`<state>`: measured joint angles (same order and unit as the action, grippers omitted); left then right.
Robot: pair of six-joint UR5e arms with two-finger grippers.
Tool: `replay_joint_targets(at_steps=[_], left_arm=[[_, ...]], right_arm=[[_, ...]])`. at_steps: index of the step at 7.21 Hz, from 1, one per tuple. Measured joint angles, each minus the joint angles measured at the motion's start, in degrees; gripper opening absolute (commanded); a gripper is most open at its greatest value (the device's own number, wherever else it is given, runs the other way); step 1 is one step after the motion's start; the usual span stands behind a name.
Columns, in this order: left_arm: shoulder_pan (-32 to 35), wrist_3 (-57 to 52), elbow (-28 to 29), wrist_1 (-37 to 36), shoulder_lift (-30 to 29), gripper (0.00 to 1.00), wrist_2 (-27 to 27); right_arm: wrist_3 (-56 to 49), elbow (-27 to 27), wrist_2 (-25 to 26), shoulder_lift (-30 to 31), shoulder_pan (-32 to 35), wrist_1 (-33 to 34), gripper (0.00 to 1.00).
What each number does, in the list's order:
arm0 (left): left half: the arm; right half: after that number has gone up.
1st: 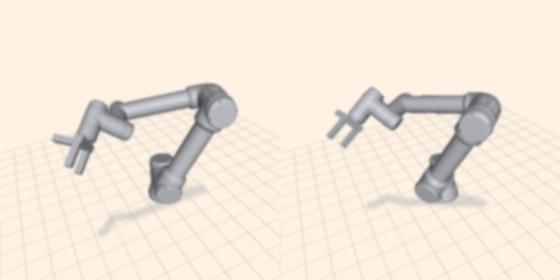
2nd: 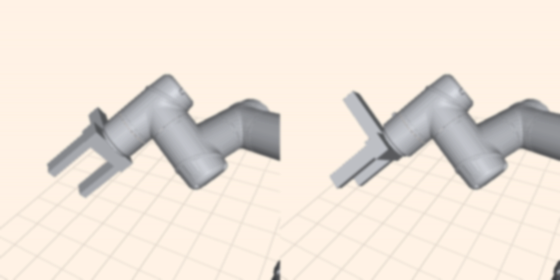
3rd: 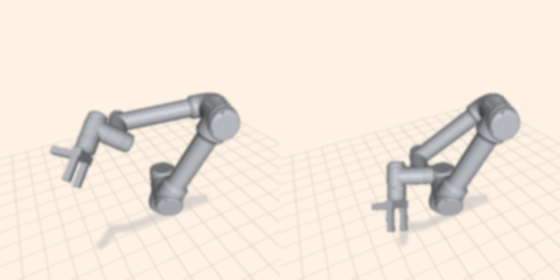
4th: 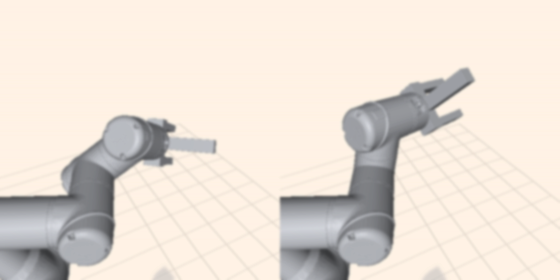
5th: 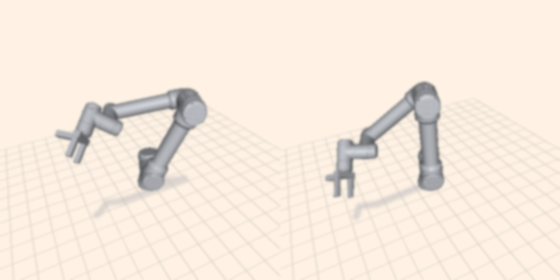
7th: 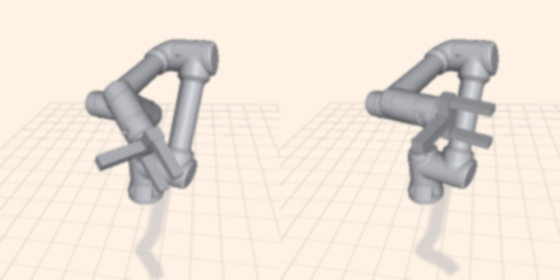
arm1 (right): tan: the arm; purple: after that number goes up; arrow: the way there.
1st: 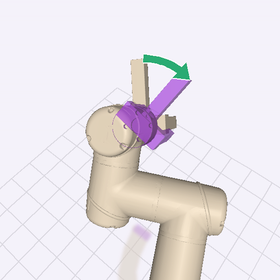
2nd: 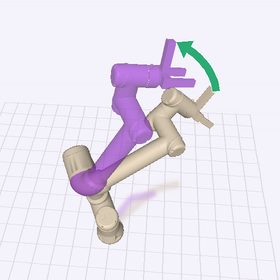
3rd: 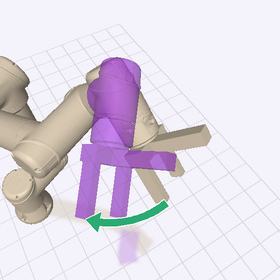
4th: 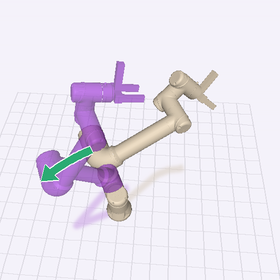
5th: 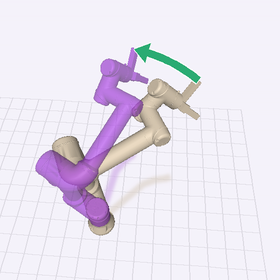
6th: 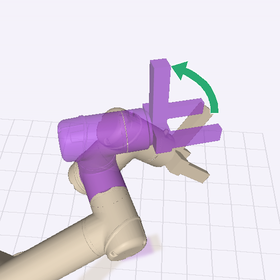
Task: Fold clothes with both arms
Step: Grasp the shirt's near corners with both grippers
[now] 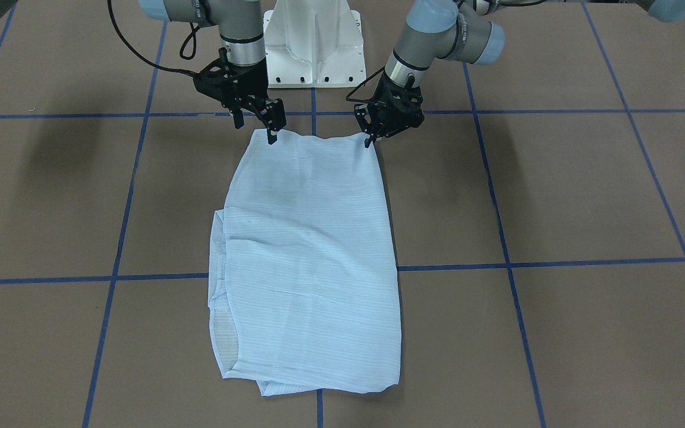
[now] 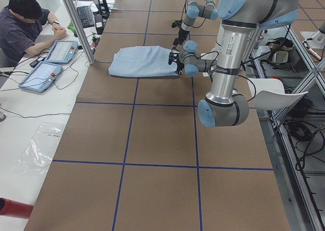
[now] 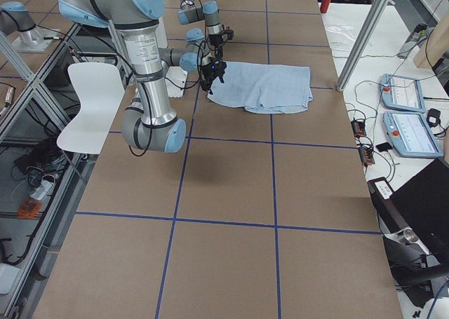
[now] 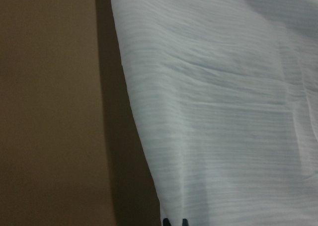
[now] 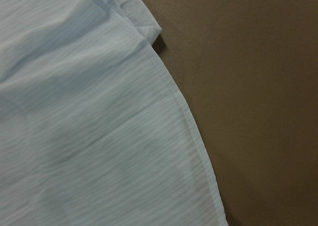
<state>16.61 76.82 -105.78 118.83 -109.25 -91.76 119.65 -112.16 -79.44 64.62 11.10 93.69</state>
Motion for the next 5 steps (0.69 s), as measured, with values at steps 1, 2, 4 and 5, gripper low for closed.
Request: replay_joint_targets(at_steps=[1, 2, 4, 5], left_arm=[[0.0, 0.0, 0.0, 0.0, 0.0, 0.0, 0.0], [0.0, 0.0, 0.0, 0.1, 0.0, 0.0, 0.1], [0.0, 0.0, 0.0, 0.1, 0.0, 0.0, 0.1], [0.0, 0.0, -0.1, 0.1, 0.1, 0.0, 0.1]], right_arm=[[1.0, 1.1, 0.8, -0.1, -1.3, -0.1, 0.99], [1.8, 2.0, 1.2, -0.4, -2.1, -0.1, 0.99], [3.1, 4.9, 1.8, -2.6, -2.8, -0.2, 0.98], [3.7, 5.9, 2.0, -3.4, -3.2, -0.2, 0.97]])
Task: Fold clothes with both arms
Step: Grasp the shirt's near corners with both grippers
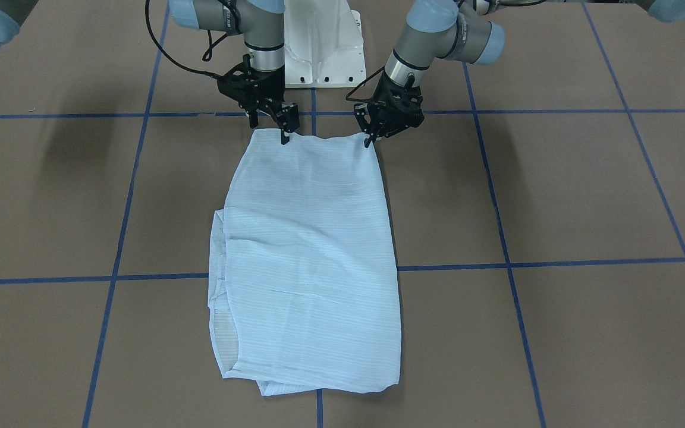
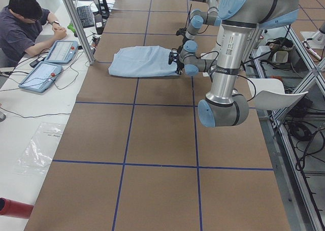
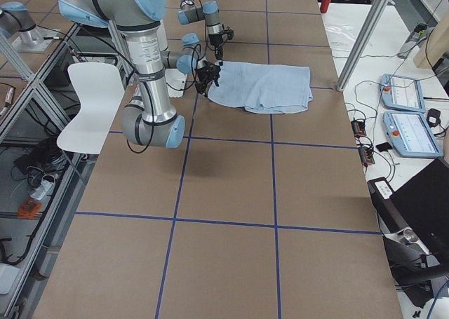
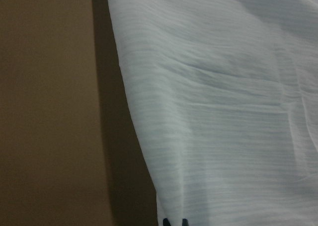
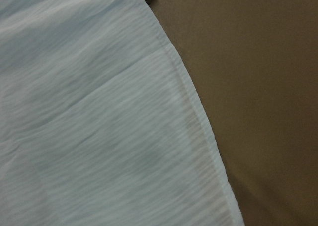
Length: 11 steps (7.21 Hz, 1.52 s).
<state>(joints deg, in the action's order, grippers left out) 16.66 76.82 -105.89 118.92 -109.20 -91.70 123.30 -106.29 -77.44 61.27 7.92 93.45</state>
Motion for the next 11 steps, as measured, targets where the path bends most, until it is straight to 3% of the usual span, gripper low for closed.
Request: replay_joint_targets(at_steps=[1, 3, 5, 6, 7, 8, 11], left_arm=[[0.0, 0.0, -0.2, 0.0, 0.1, 0.0, 0.0], [0.0, 0.0, -0.7, -0.1, 0.2, 0.0, 0.0], [0.0, 0.0, -1.0, -0.1, 0.2, 0.0, 0.0], [0.0, 0.0, -1.1, -0.1, 0.3, 0.0, 0.0], [0.0, 0.0, -1.1, -0.1, 0.3, 0.0, 0.0], [0.0, 0.0, -1.2, -0.1, 0.3, 0.0, 0.0], [0.0, 0.0, -1.3, -0.1, 0.3, 0.0, 0.0]], right_arm=[[0.6, 0.4, 0.1, -0.3, -0.3, 0.0, 0.93], [1.6, 0.8, 1.5, -0.5, -0.9, 0.1, 0.71], [3.4, 1.2, 2.8, -0.7, -1.0, -0.1, 0.7], [3.7, 1.4, 3.0, -0.8, -1.1, -0.2, 0.55], [4.0, 1.5, 3.2, -0.8, -1.1, -0.2, 0.09], [4.6, 1.6, 3.4, -0.8, -1.1, -0.4, 0.0], [6.1, 1.7, 4.2, -0.9, -0.9, -1.7, 0.0]])
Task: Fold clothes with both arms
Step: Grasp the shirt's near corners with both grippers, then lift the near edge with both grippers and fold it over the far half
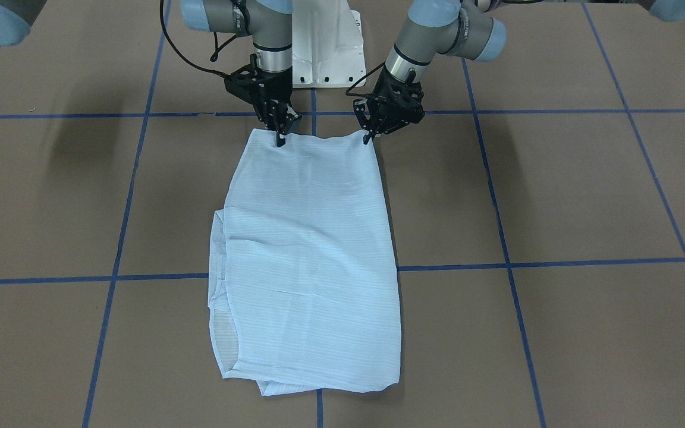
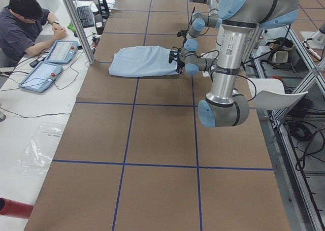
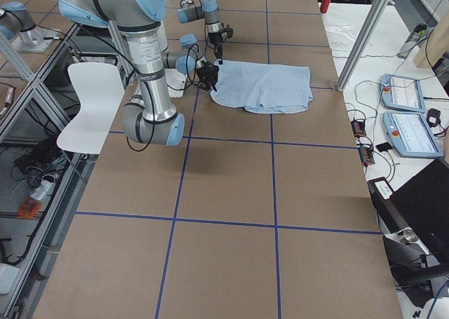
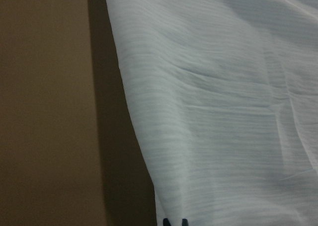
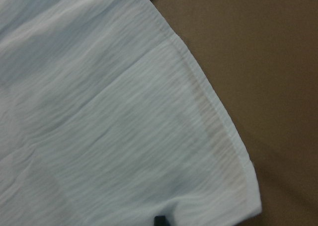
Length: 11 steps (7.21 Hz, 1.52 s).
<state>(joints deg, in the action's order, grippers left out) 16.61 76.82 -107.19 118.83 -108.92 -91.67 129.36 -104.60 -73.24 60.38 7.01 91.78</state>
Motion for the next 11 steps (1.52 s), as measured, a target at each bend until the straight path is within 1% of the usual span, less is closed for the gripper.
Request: replay_joint_targets(at_steps=[3, 4, 5, 6, 8, 9, 10, 11], left_arm=[[0.0, 0.0, -1.0, -0.3, 0.0, 0.0, -0.1], [0.0, -0.1, -2.7, -1.6, 0.1, 0.0, -0.3], [0.0, -0.1, -6.1, -4.9, 0.4, 0.0, -0.5], [0.0, -0.1, -10.6, -9.2, 0.7, 0.0, -0.8], [0.0, 0.0, -20.3, -18.7, 0.7, 0.0, -2.9], [0.0, 0.0, -24.7, -23.7, 0.2, 0.0, -3.9], [0.1, -0.1, -27.0, -27.7, -1.3, 0.0, -5.0], [0.4, -0.3, -27.3, -30.3, -3.1, 0.0, -6.0]], right_arm=[[-0.3, -0.5, 0.3, 0.1, 0.7, -0.1, 0.0], [-0.5, -1.9, 0.4, 0.2, 1.1, 0.3, 0.0], [-0.6, -5.2, 0.3, 0.5, 1.4, 2.5, 0.0], [-0.7, -10.0, 0.2, 0.4, 1.1, 7.5, 0.0], [-0.7, -21.4, 0.0, -0.2, -0.7, 19.0, 0.0], [-0.7, -25.7, -0.1, -1.7, -1.3, 24.0, 0.0], [-1.3, -27.7, -0.1, -4.1, -1.6, 27.5, 0.0], [-3.1, -28.0, 0.1, -5.7, -1.1, 29.0, 0.0]])
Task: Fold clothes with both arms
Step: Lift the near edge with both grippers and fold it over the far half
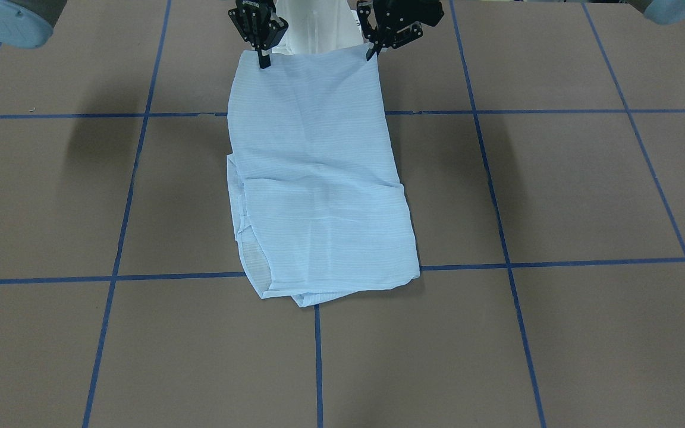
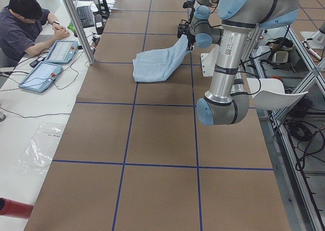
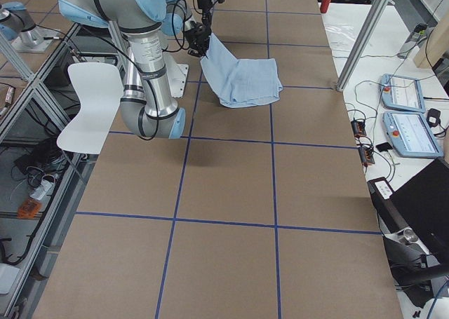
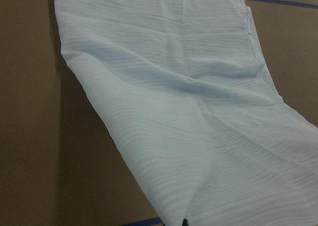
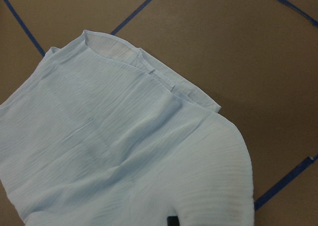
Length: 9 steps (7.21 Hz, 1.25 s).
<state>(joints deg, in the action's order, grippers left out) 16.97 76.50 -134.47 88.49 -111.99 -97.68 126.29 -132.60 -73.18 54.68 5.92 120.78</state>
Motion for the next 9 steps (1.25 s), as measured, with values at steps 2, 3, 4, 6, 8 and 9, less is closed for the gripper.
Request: replay_joint_targets(at_steps=[2, 3, 4, 6, 8, 9], left_arm=[[1.7, -0.5, 1.4, -1.5, -1.3, 0.0, -0.5], [3.6, -1.7, 2.5, -1.6, -1.4, 0.0, -0.5], [6.1, -4.0, 4.6, -1.6, -1.7, 0.0, -0.5], [11.1, -7.9, 12.6, -0.8, -4.4, 0.0, -0.3], [14.5, -9.2, 21.6, 3.7, -6.8, 0.0, -0.1], [16.1, -10.4, 26.2, 7.3, -7.6, 0.0, 0.0]], right_arm=[[-4.8, 2.3, 0.2, -1.6, 3.9, -0.9, 0.0], [-6.8, 5.8, 0.3, -2.6, 6.3, -3.8, 0.0], [-8.7, 10.3, 0.3, -3.3, 8.3, -8.0, 0.0], [-12.2, 20.5, 0.4, -4.5, 11.7, -18.8, 0.0], [-13.7, 30.8, 0.3, -6.7, 14.8, -27.2, 0.0], [-14.7, 35.3, 0.3, -8.0, 16.1, -30.2, 0.0]])
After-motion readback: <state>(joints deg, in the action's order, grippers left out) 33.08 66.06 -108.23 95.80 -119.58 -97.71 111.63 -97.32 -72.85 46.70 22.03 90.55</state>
